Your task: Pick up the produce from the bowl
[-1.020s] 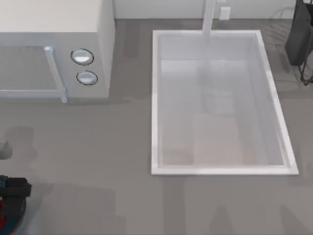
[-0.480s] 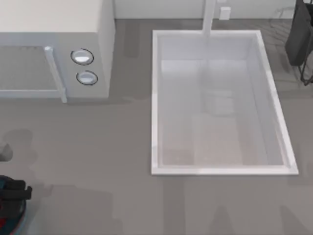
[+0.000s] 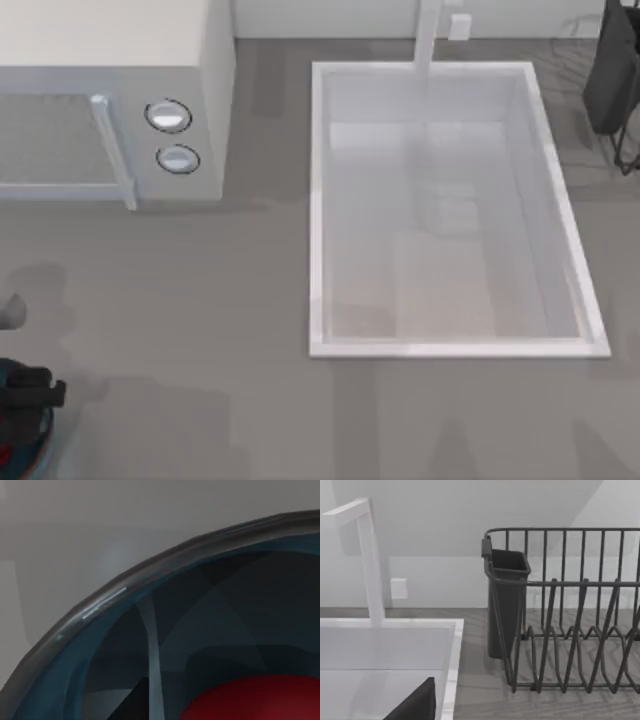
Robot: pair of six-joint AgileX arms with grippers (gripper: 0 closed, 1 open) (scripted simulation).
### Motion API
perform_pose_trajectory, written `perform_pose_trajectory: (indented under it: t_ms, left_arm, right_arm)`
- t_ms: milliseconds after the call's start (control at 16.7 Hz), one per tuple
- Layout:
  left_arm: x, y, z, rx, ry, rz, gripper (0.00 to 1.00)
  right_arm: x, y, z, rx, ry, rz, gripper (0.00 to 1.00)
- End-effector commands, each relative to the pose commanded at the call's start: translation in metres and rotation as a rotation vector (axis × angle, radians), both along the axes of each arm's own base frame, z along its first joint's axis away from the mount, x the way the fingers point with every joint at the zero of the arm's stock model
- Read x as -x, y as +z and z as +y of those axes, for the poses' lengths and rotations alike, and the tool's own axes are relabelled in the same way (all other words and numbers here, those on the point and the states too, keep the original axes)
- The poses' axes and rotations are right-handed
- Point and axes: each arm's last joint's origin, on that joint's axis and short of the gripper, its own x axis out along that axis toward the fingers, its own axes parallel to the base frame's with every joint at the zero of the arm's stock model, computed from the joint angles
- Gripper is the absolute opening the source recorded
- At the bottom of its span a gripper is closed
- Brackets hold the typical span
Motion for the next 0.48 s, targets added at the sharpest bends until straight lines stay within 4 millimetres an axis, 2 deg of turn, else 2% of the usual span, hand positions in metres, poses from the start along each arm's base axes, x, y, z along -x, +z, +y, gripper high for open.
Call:
perform_pose_trajectory:
  t_ms: [300,480]
  left_arm:
    - [0.0,0.0,0.0,0.0,0.0,0.0,0.02]
    - [0.0,0.0,0.0,0.0,0.0,0.0,0.0]
  right_arm:
    - [0.0,0.0,0.0,0.0,0.0,0.0,1.0]
    - [0.0,0.0,0.0,0.0,0.0,0.0,1.0]
